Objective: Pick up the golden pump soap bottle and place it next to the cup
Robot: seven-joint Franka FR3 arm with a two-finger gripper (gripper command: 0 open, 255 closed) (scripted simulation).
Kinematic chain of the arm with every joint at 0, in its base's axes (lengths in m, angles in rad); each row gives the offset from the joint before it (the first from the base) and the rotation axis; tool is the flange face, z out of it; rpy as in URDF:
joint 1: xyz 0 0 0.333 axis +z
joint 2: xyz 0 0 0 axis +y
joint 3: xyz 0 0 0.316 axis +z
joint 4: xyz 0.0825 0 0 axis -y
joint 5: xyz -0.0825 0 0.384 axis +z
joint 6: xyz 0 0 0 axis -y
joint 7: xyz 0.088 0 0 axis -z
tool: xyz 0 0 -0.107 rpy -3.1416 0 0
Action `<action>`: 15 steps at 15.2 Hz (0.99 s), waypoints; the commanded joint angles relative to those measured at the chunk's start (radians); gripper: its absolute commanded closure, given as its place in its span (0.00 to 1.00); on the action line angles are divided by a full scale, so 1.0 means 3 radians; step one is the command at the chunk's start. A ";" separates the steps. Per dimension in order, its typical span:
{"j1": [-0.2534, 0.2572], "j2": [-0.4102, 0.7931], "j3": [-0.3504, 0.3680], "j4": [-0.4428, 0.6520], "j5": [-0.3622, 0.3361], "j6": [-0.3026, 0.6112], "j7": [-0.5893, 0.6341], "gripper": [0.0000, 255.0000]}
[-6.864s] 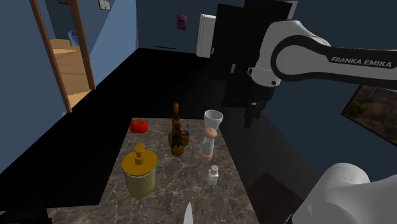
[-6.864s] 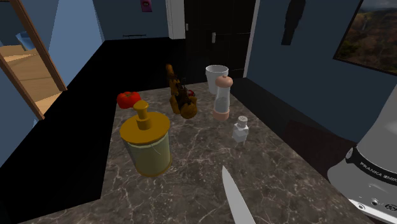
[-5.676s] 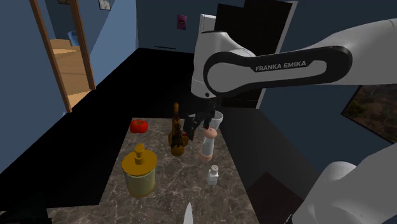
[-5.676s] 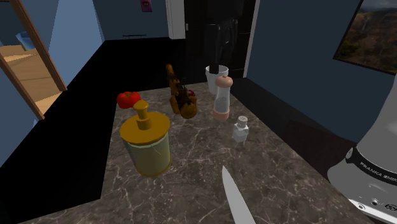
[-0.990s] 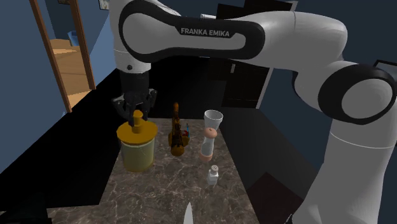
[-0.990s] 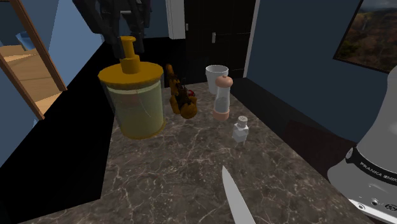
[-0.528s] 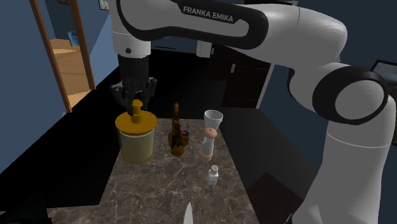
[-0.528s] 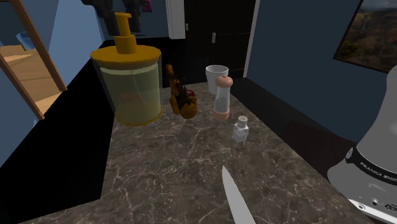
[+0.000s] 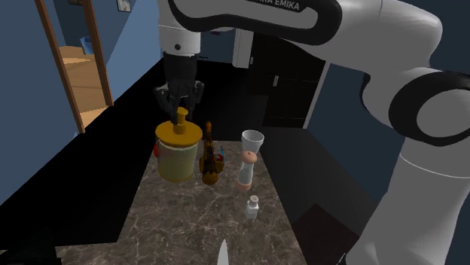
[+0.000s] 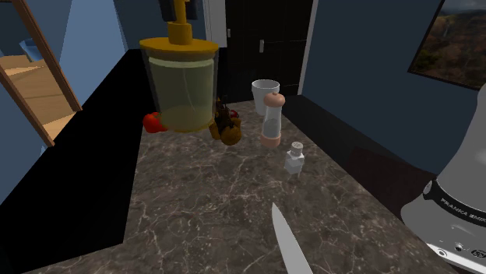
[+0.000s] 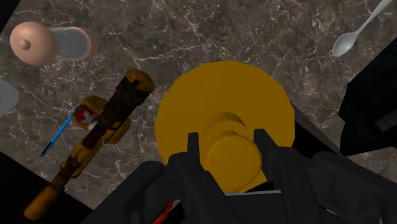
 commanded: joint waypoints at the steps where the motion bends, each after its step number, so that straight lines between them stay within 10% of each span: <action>1: -0.0133 -0.0207 -0.0050 -0.0234 0.0092 0.0049 -0.0163 1.00; 15: -0.0753 -0.1094 -0.0641 -0.1001 0.0368 -0.0026 -0.1348 1.00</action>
